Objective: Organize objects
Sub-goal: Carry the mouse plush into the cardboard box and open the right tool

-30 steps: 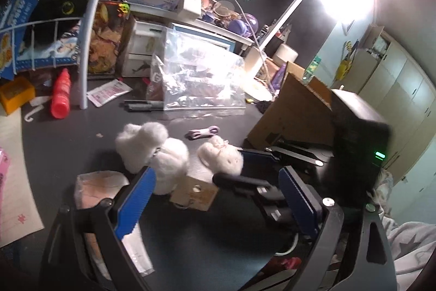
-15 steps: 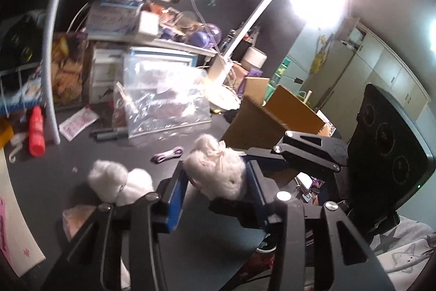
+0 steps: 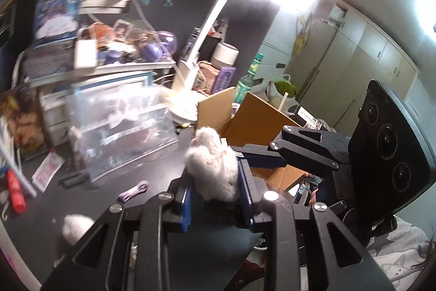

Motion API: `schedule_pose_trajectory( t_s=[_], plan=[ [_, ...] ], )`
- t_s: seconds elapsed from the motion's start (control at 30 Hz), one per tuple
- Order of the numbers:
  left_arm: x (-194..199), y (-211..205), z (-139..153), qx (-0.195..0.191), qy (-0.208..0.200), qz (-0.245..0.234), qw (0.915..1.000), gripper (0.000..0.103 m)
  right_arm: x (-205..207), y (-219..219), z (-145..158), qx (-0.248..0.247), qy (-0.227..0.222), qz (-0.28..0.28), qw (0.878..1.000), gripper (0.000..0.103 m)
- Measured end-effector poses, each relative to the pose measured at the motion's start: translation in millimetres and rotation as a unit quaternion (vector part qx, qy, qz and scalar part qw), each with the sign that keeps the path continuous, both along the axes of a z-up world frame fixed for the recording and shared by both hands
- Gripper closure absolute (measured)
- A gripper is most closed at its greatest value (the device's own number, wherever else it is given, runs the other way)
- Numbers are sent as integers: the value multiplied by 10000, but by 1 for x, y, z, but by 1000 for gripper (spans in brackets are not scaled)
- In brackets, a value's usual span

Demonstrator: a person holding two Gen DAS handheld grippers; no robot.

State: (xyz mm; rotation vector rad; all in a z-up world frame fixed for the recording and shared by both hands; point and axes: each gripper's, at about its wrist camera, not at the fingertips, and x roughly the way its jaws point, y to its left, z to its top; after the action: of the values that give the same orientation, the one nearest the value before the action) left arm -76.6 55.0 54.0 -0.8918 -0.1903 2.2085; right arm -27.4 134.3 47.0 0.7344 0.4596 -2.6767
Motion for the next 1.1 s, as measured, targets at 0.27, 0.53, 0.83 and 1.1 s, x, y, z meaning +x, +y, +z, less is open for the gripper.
schedule_pose_trajectory(
  t_s=[0.27,0.53,0.83,1.1],
  plan=[
    [-30,68,10,-213,-84,-514,9984,78,8,62,8,-175,-21,-607,9980,69],
    [-54,127,6,-462,-259,-929,9943,78,10,114,5,-267,-288,-1102,9931,69],
    [-77,168,-4,-672,-537,-1185,9892,68,7,150,-3,-280,-626,-1487,9865,67],
    [-76,161,-6,-768,-542,-1045,9901,38,14,148,-5,26,-509,-1585,9860,49]
  ],
)
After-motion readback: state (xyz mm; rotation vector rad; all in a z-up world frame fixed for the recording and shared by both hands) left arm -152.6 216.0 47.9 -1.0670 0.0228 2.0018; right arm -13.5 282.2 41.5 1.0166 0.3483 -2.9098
